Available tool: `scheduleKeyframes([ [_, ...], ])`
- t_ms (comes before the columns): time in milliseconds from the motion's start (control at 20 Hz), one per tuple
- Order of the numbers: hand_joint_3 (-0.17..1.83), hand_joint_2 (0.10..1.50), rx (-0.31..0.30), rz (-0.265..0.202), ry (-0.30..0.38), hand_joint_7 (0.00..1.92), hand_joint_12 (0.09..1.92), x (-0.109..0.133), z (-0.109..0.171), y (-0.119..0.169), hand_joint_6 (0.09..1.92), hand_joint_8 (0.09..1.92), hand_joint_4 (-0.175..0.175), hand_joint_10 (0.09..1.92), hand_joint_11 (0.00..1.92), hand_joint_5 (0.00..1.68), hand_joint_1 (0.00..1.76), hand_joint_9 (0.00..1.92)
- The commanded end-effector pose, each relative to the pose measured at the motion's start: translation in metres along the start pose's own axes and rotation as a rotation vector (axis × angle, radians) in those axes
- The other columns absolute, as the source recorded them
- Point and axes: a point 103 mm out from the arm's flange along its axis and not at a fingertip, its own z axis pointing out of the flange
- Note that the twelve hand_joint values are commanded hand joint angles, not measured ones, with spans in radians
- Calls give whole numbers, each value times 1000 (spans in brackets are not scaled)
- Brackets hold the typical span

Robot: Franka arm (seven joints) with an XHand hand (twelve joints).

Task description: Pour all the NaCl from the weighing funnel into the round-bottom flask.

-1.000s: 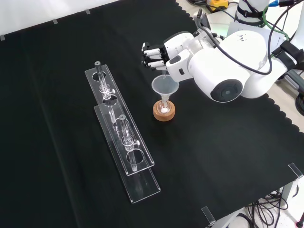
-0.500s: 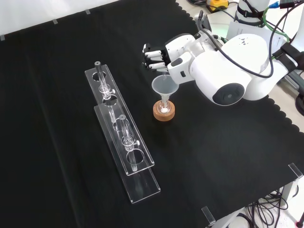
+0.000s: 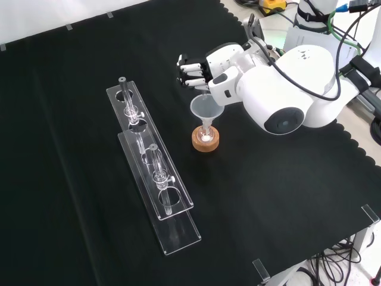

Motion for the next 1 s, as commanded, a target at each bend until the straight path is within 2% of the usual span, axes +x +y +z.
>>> scheduleKeyframes([
  [50, 733, 684, 4, -1, 33, 547, 1190, -2, 3, 1, 969, 651, 175, 437, 624, 1123, 1082, 803],
  [450, 733, 684, -6, -11, 112, 543, 1189, -3, 7, 1, 968, 650, 175, 438, 624, 1124, 1082, 800],
  [550, 733, 684, -15, -14, 153, 543, 1189, -4, 8, 0, 968, 650, 175, 438, 624, 1124, 1082, 800],
  [650, 733, 684, -11, -25, 222, 543, 1189, -5, 9, 0, 968, 649, 175, 438, 624, 1124, 1082, 799],
  [1000, 732, 684, -17, -50, 317, 541, 1189, -6, 14, 0, 968, 649, 175, 439, 624, 1124, 1082, 798],
])
